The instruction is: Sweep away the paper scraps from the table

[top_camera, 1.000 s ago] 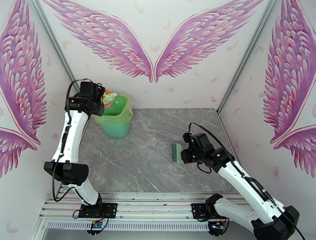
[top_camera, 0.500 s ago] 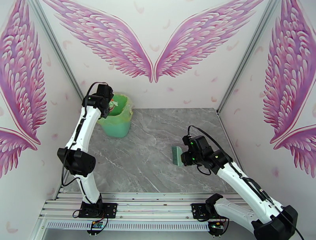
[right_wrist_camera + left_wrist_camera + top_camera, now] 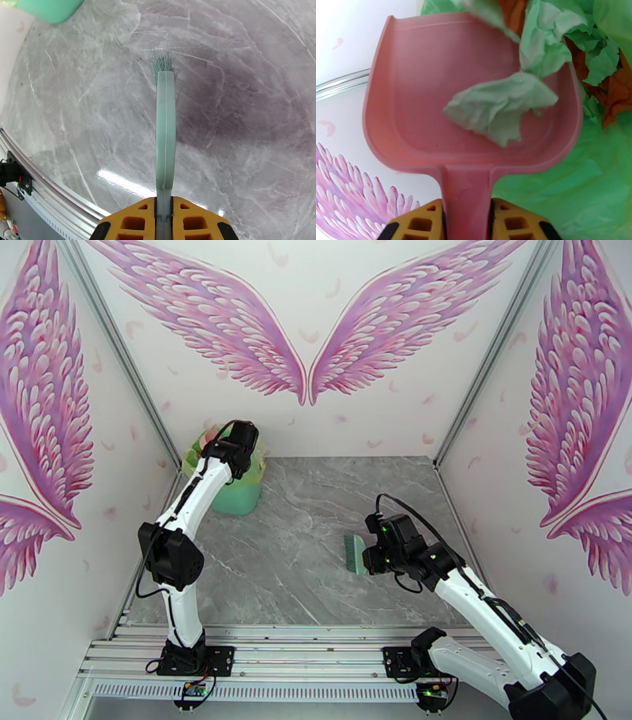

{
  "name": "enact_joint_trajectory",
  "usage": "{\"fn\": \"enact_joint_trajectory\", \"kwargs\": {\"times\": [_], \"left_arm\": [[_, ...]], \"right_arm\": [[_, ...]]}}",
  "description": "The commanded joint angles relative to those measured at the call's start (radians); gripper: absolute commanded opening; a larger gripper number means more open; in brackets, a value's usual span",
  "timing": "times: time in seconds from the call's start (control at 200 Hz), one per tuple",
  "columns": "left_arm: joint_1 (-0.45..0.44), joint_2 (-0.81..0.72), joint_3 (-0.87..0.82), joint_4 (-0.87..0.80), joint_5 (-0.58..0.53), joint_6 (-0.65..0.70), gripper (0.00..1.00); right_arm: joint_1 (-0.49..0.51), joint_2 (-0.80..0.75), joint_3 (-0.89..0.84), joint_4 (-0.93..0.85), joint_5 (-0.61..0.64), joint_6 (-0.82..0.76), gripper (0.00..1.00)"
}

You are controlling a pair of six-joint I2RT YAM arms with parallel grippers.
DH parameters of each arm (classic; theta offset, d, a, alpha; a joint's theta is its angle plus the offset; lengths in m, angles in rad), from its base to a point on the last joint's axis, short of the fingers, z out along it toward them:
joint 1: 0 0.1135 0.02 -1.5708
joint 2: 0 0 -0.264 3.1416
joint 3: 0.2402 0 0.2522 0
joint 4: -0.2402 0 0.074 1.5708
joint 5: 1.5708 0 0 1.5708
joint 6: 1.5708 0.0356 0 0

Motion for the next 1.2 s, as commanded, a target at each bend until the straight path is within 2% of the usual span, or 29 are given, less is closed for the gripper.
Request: {"fn": "enact_joint_trajectory", "kwargs": {"times": [0.0,0.34,0.58,0.665,0.82,0.97,1.08,1.195], "left_arm": [[-0.005,-0.005,-0.016,0.108,-0.117,0.089,0.00],[0.010,-0.073,-0.112,0.117,-0.095,0.069,0.00],[0.028,-0.202,-0.179,0.101,-0.041,-0.049,0.00],[0.030,-0.260,-0.165,0.070,0.018,-0.104,0.00],[0.030,-0.354,-0.079,-0.031,0.221,-0.218,0.00],[0.028,-0.438,-0.004,-0.146,0.590,-0.350,0.00],[0.005,-0.554,-0.121,-0.110,0.818,-0.418,0.00],[-0.053,-0.655,-0.313,-0.046,0.928,-0.463,0.00]], "right_arm": [[-0.007,-0.008,-0.008,0.034,-0.011,-0.003,0.00],[-0.007,-0.018,-0.011,0.029,-0.010,0.000,0.00],[-0.007,-0.025,-0.004,0.016,0.005,0.008,0.00],[-0.009,-0.034,-0.002,0.009,0.006,0.017,0.00],[-0.012,-0.051,0.003,0.009,-0.010,0.047,0.00],[-0.012,-0.051,0.021,0.018,-0.039,0.080,0.00],[-0.015,-0.050,0.042,0.019,-0.039,0.095,0.00],[-0.023,-0.047,0.071,0.018,-0.029,0.111,0.00]]}}
